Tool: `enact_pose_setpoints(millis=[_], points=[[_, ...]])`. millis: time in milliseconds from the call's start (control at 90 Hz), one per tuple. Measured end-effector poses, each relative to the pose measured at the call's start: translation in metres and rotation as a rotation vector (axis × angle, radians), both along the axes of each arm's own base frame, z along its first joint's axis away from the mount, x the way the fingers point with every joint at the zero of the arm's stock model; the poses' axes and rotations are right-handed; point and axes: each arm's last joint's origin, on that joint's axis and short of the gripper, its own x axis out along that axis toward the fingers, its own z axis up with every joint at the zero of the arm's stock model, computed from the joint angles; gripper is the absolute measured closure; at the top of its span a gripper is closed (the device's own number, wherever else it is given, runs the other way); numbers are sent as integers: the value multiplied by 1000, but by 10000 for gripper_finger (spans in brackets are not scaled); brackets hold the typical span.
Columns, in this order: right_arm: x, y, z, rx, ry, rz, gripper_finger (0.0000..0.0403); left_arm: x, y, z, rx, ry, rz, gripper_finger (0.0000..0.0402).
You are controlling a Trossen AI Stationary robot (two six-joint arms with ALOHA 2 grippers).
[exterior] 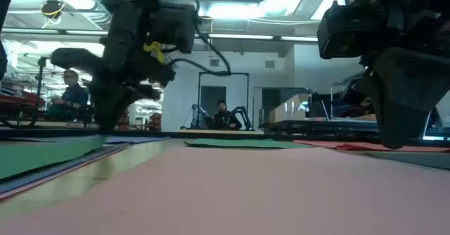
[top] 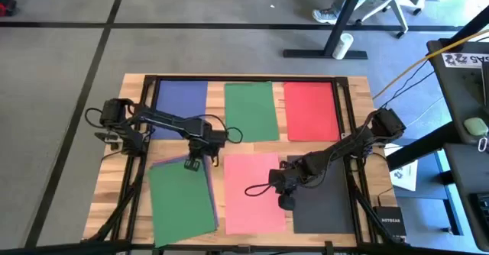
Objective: Organize paper
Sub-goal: Stack the green paper on top of the other green paper
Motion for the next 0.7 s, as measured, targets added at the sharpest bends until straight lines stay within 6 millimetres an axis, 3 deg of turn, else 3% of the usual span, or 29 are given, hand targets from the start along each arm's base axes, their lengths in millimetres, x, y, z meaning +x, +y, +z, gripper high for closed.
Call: enact_pose_setpoints(millis=[244,700], points=[[0,0,0,-2,0,-1,403,14,22,19,157,-70,-43,401],[-1,-2,-1,-36,10,-14,403,31,93,57,317,-214,-53,401]])
